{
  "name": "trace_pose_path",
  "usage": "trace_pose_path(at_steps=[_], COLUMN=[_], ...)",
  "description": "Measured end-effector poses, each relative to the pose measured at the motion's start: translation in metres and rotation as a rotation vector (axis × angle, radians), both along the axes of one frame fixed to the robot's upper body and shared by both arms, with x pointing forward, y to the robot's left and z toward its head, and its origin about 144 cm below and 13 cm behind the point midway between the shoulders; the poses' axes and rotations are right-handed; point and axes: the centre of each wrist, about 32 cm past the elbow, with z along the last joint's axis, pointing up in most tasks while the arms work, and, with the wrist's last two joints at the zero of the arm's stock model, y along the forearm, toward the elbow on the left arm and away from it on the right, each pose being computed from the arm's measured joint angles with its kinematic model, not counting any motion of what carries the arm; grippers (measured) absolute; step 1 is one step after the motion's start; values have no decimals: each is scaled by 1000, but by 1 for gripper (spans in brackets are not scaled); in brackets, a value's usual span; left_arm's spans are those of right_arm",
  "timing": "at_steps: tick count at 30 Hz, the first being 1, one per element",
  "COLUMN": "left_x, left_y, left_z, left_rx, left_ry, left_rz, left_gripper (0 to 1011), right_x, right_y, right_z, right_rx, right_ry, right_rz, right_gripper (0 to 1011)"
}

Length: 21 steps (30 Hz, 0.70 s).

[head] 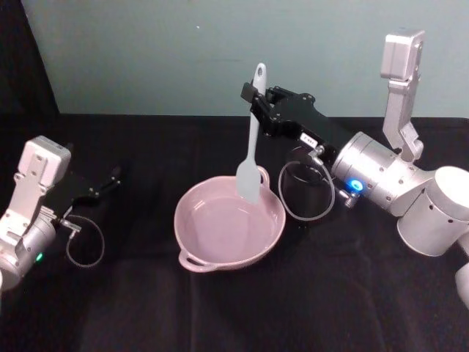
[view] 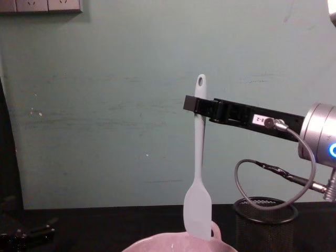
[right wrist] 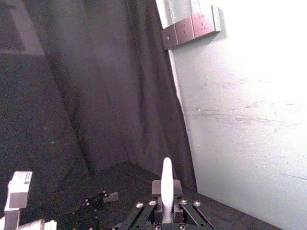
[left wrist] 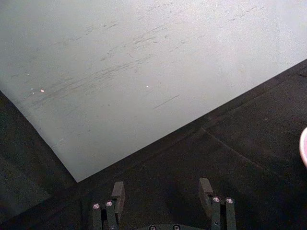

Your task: Use the one hand to pick up the spoon and stir the clear water in the bowl.

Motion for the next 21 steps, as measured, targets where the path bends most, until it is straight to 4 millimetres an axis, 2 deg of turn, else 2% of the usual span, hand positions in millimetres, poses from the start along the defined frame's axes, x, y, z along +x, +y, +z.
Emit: trace_pose_path(at_steps=[11,21], left_x=[0,0], left_y=[0,0], left_z=[0,0], left_rx=[0,0], left_ry=[0,0], left_rz=[0,0], left_gripper=[1011,1011], right_x=[5,13], right_y=[-2,-14], right_z=[6,13], right_rx=[12,67], right_ry=[-21,-26], right_rz=[-29,-99], right_gripper=[117,116])
